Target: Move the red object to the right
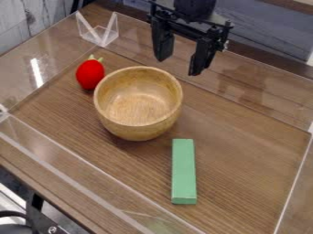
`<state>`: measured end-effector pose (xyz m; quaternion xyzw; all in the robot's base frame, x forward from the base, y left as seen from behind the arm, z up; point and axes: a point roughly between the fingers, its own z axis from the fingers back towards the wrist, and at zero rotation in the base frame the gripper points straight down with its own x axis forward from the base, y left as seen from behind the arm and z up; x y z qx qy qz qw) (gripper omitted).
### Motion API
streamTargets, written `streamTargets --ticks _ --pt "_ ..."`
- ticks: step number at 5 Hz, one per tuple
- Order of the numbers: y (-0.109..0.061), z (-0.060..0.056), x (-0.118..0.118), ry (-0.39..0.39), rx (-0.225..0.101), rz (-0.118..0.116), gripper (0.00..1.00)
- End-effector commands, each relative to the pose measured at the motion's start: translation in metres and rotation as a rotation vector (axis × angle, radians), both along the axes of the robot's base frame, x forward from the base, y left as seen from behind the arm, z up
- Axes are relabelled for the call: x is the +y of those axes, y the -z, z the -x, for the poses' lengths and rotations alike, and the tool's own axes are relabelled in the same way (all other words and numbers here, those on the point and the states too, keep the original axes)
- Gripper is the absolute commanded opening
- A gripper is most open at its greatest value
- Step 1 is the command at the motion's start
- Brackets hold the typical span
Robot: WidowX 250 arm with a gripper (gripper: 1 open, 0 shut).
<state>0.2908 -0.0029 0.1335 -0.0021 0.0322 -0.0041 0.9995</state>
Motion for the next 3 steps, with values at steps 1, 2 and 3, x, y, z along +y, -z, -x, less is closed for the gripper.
streamTargets --ticks 1,2,3 --pt "0.005 0.004 0.013 -0.015 0.001 0.01 1.0" --pt "0.004 0.012 0.048 -0.047 -0.026 0.021 1.0" --pt "0.002 0.02 0.09 -0.069 -0.071 0.028 1.0"
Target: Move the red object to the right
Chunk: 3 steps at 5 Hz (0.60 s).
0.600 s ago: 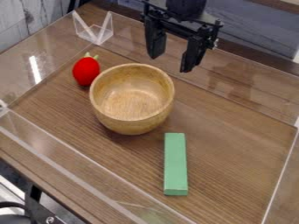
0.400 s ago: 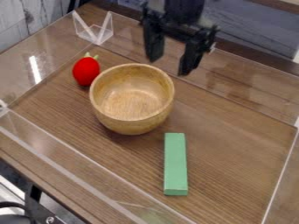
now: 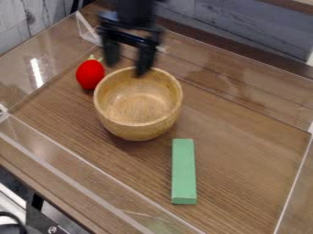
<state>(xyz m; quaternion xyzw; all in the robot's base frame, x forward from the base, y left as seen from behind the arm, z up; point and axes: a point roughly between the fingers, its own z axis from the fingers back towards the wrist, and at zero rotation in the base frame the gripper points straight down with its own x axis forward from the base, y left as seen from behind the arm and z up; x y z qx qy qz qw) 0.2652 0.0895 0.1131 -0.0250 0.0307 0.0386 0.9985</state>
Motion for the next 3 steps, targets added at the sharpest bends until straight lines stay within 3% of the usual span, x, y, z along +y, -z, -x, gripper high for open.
streamTargets --ticks 1,2,3 --pt "-0.021 0.003 0.037 -0.013 -0.115 -0.018 1.0" --pt "-0.02 0.008 0.068 -0.045 -0.156 -0.006 1.0" --pt "-0.008 -0.003 0.077 -0.059 -0.166 0.008 1.0"
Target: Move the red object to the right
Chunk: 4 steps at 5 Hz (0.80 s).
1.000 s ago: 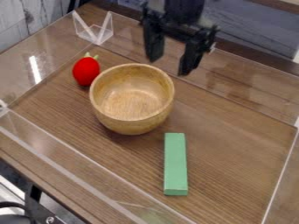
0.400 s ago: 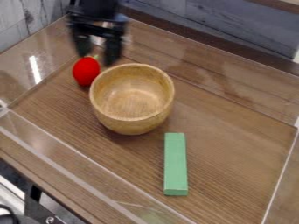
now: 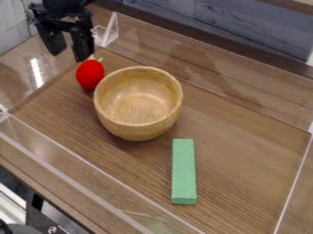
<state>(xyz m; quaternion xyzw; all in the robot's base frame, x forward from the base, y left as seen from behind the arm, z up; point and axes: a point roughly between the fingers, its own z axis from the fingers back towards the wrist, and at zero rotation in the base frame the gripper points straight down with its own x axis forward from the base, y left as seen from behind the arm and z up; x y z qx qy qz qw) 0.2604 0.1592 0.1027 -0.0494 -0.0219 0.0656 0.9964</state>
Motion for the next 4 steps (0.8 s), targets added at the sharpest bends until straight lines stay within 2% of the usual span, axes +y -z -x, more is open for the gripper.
streamTargets --ticks 1,4 --pt "-0.009 -0.017 0.011 -0.016 -0.066 -0.038 1.0" --pt "0.009 -0.044 0.022 -0.025 -0.091 -0.034 1.0"
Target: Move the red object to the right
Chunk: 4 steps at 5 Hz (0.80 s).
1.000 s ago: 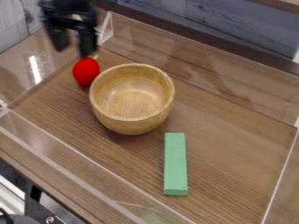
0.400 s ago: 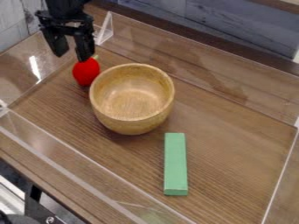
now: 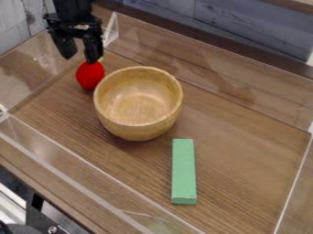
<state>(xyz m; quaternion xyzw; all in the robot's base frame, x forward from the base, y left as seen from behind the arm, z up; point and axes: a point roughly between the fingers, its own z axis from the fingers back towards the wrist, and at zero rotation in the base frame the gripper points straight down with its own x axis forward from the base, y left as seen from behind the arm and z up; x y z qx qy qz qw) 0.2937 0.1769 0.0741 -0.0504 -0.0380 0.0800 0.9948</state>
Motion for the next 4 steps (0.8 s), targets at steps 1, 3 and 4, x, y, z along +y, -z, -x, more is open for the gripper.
streamTargets --ticks 1,3,4 --pt "-0.017 -0.016 0.009 0.01 -0.062 -0.035 1.0" --pt "-0.01 -0.024 0.019 0.012 -0.062 -0.031 1.0" --pt "-0.008 -0.026 0.023 0.01 -0.06 -0.028 1.0"
